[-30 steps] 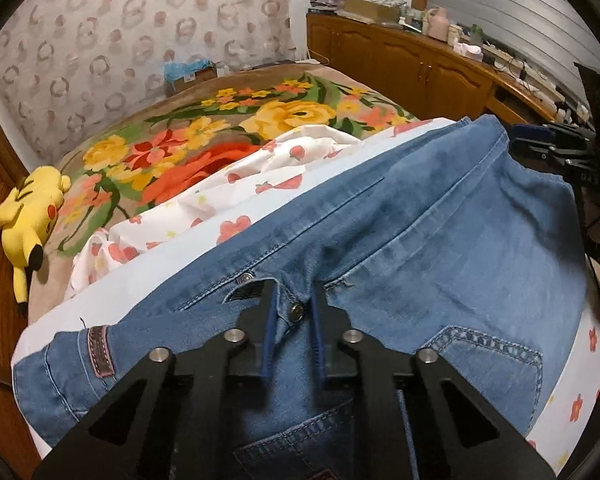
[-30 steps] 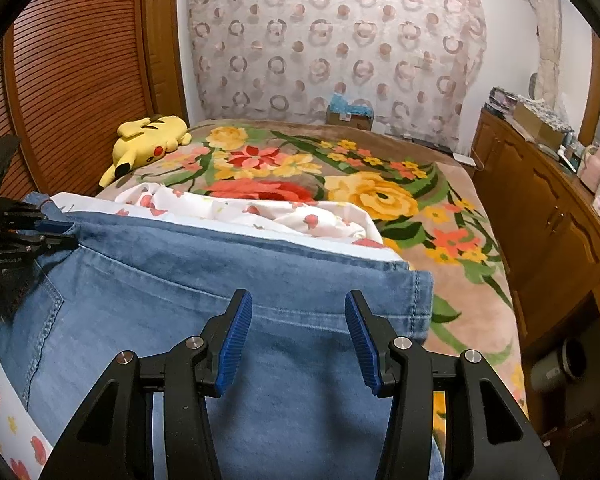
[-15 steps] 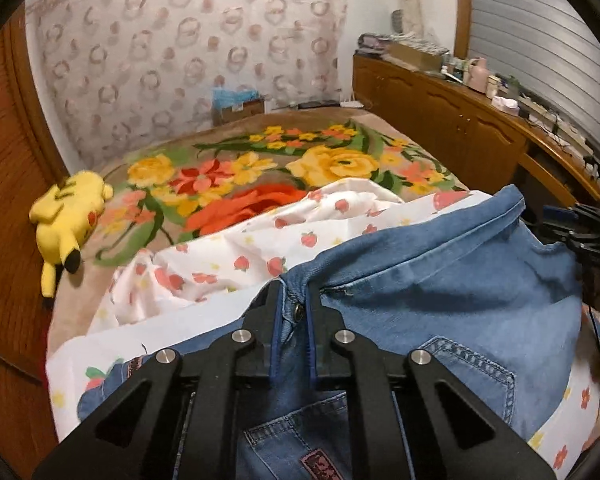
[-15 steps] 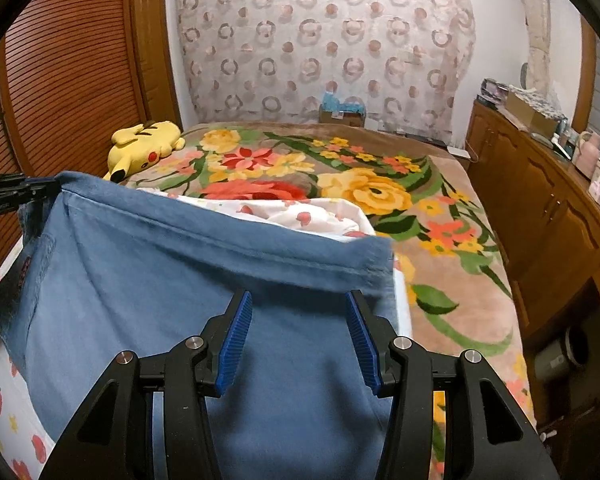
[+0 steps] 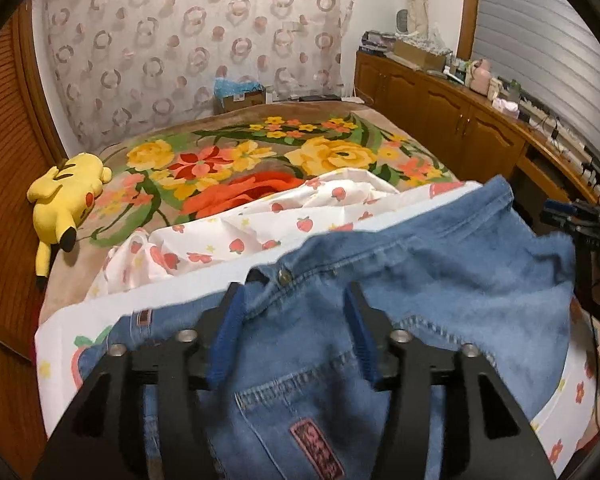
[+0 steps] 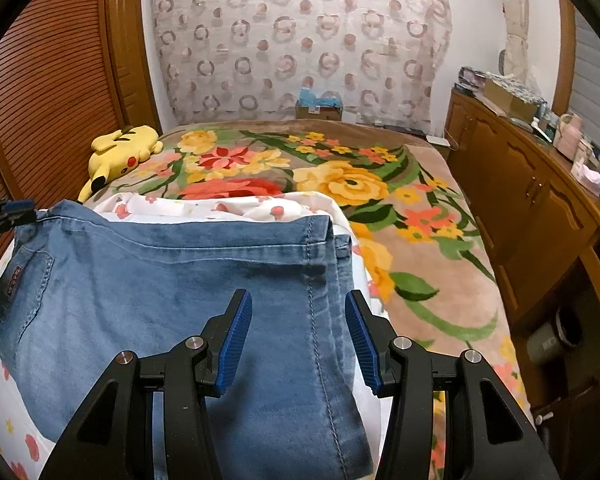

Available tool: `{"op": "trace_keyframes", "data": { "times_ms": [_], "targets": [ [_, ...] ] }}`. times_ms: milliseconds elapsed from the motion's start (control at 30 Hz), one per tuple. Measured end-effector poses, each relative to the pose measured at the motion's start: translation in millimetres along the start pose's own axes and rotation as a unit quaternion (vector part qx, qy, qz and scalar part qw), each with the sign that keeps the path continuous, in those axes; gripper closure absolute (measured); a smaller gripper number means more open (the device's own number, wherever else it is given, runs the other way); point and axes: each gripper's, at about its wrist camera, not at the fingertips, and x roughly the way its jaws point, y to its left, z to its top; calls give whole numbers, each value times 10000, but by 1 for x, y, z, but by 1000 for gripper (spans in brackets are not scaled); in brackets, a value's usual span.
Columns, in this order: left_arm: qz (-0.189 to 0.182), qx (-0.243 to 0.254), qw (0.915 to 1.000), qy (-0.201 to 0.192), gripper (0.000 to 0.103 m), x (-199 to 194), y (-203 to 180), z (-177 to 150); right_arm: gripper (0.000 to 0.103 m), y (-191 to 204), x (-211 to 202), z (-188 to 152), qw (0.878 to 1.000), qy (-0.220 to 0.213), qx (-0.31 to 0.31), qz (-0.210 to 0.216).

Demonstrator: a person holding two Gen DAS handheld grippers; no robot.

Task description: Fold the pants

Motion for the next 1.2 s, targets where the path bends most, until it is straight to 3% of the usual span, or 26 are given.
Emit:
{"op": "trace_keyframes", "data": {
  "times_ms": [33, 333, 867, 1200],
  "targets": [
    [-57, 2, 10000, -28, 25, -2, -2, -3, 52, 1, -2, -1, 10000, -3, 31, 1],
    [-295, -101, 9994, -176, 24, -22, -24, -30, 53, 6, -28, -24, 9997, 71, 212, -37],
    [-334, -95, 9993, -133, 24, -48, -42, -66, 52, 3, -69, -61, 9985, 215, 473, -171],
    [-346, -76, 9994, -30, 24, -52, -55, -82, 52, 1, -68, -56, 9981, 248, 469, -308]
  ]
}}
